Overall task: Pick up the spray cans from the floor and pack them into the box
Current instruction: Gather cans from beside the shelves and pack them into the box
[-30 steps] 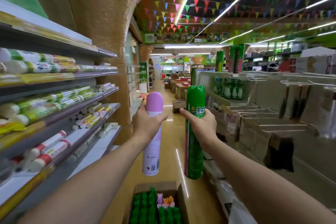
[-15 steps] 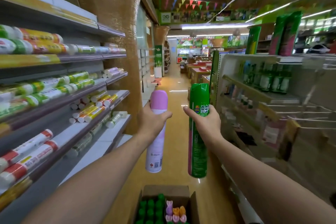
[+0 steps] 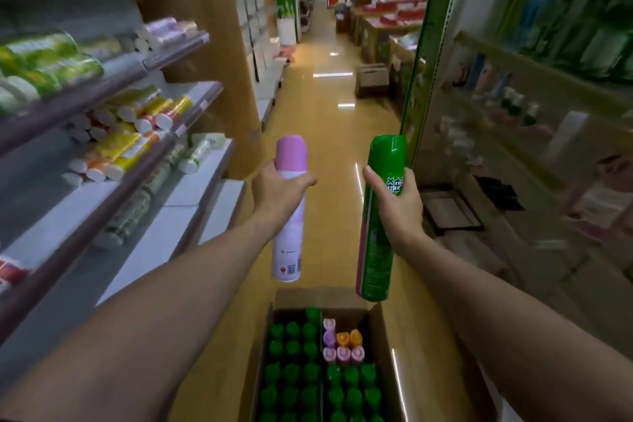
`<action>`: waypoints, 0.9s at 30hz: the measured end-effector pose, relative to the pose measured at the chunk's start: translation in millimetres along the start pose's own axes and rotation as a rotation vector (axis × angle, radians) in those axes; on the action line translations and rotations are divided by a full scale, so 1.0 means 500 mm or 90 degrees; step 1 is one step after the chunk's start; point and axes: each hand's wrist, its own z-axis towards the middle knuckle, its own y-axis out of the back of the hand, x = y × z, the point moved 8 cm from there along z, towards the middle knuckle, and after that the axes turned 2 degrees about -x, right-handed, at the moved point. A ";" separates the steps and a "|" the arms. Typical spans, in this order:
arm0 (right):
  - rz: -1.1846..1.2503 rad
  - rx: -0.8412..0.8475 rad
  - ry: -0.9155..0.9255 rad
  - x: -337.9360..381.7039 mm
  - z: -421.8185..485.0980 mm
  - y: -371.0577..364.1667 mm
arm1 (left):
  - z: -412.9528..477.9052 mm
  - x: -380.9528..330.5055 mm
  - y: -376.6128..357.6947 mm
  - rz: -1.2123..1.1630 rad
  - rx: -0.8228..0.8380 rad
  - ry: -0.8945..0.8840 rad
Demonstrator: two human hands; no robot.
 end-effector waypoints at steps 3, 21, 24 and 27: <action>-0.022 0.024 -0.026 -0.090 0.072 -0.046 | 0.054 0.081 -0.049 0.022 -0.023 0.035; -0.210 0.118 -0.168 -0.655 0.168 -0.389 | 0.266 0.704 -0.188 0.048 0.031 0.183; -0.209 0.118 -0.189 -0.769 0.136 -0.480 | 0.299 0.829 -0.180 0.063 0.026 0.198; -0.242 0.132 -0.207 -0.884 0.109 -0.556 | 0.313 0.936 -0.181 0.073 0.015 0.198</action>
